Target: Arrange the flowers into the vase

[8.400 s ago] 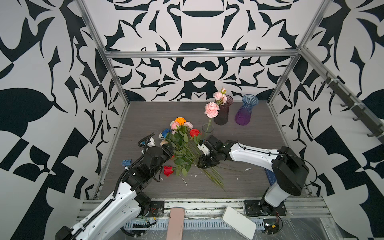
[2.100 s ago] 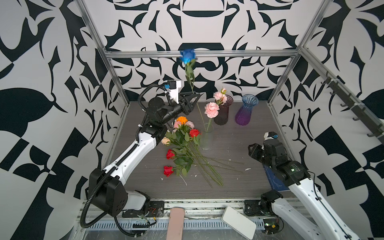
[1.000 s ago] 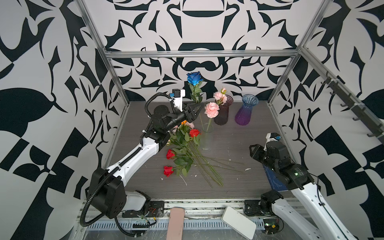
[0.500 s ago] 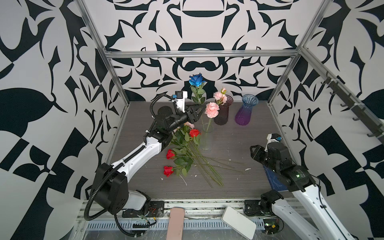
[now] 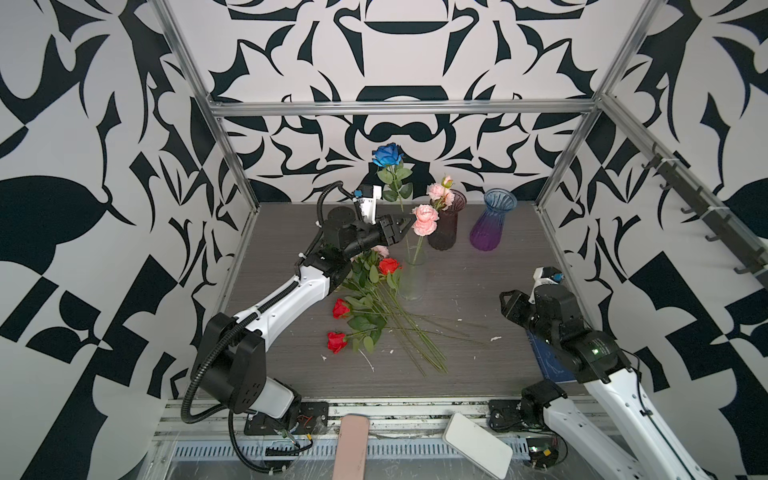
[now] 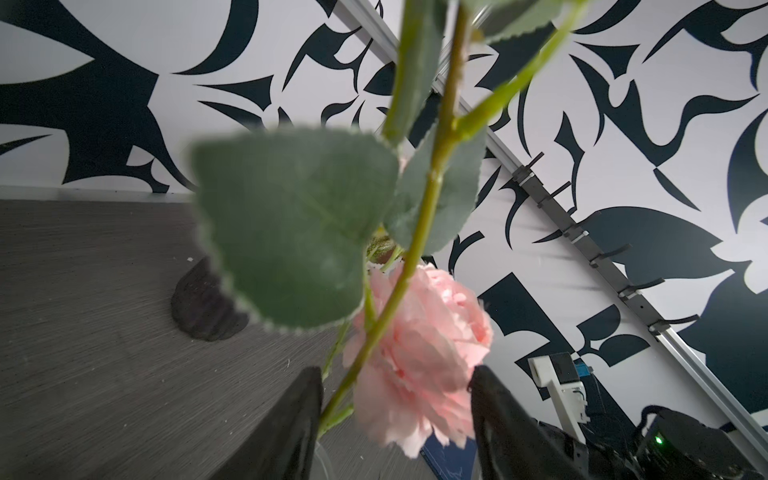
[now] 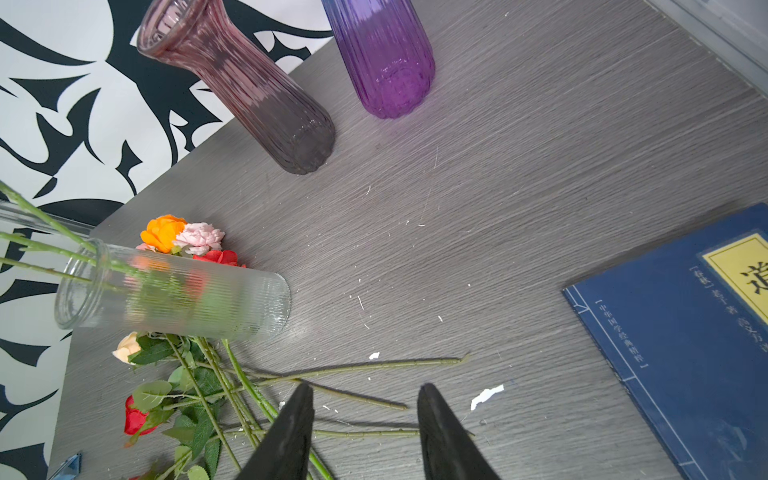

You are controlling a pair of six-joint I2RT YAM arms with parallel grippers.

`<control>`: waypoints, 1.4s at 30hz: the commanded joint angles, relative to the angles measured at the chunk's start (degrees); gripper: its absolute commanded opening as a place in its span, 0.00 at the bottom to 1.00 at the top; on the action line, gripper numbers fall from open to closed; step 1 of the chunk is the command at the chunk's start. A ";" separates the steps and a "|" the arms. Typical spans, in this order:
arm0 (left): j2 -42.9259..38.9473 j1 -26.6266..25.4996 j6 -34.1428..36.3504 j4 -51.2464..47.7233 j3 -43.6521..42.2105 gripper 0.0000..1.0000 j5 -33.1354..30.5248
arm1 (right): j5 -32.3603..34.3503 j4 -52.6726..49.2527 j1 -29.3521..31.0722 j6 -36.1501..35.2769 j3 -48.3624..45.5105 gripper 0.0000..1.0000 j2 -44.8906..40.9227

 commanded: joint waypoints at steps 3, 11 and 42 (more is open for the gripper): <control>0.94 -0.22 2.27 -12.26 7.28 0.61 1.62 | -0.54 1.59 -0.18 -0.78 2.45 0.45 1.65; -2.91 2.78 5.11 -18.48 6.91 0.64 -1.05 | -1.70 4.31 -0.15 -0.88 2.36 0.45 4.26; -25.71 13.32 -13.58 -23.92 -26.20 0.63 -19.09 | -36.97 15.83 15.41 -6.25 4.90 0.39 45.08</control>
